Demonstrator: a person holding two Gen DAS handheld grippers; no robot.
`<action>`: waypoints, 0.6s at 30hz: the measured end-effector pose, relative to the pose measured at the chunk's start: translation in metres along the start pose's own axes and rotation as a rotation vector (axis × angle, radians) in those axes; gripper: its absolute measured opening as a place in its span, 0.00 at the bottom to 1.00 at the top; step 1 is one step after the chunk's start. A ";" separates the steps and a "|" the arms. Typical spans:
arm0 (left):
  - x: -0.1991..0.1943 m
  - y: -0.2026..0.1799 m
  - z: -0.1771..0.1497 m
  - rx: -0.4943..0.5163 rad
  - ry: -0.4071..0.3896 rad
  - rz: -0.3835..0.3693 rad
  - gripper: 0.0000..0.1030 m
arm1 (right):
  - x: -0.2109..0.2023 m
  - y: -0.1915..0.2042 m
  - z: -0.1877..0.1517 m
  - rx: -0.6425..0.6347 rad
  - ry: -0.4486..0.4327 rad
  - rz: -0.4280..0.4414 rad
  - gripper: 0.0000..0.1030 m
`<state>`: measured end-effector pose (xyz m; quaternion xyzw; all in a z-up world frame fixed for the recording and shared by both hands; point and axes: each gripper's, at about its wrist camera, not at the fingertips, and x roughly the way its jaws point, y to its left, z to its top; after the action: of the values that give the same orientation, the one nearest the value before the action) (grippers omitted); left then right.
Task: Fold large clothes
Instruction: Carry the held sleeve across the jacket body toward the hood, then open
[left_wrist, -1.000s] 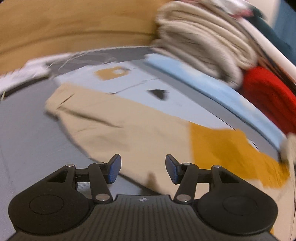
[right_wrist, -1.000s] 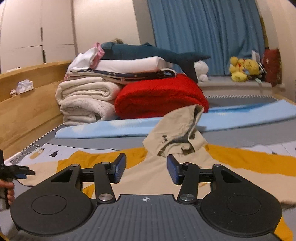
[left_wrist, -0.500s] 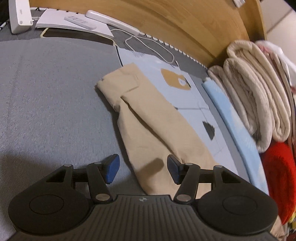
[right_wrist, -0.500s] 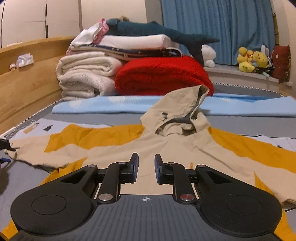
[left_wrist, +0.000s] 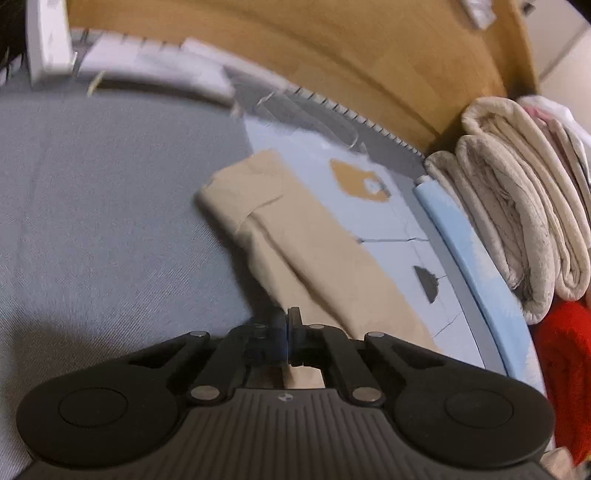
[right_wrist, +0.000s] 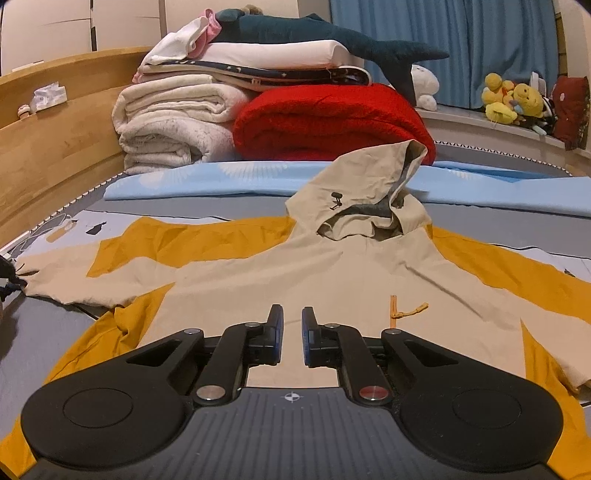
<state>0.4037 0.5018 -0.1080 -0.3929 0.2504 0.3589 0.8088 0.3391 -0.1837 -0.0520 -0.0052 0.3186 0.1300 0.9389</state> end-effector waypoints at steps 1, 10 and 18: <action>-0.011 -0.017 -0.001 0.050 -0.029 -0.007 0.00 | -0.001 0.000 0.000 -0.002 0.000 0.000 0.08; -0.149 -0.200 -0.109 0.568 -0.150 -0.430 0.00 | -0.007 -0.014 0.003 0.019 0.023 -0.036 0.02; -0.229 -0.285 -0.296 0.864 0.256 -0.814 0.08 | -0.024 -0.033 0.001 0.089 0.043 -0.085 0.01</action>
<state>0.4470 0.0489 0.0115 -0.1332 0.2985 -0.1635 0.9308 0.3294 -0.2210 -0.0392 0.0206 0.3436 0.0757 0.9358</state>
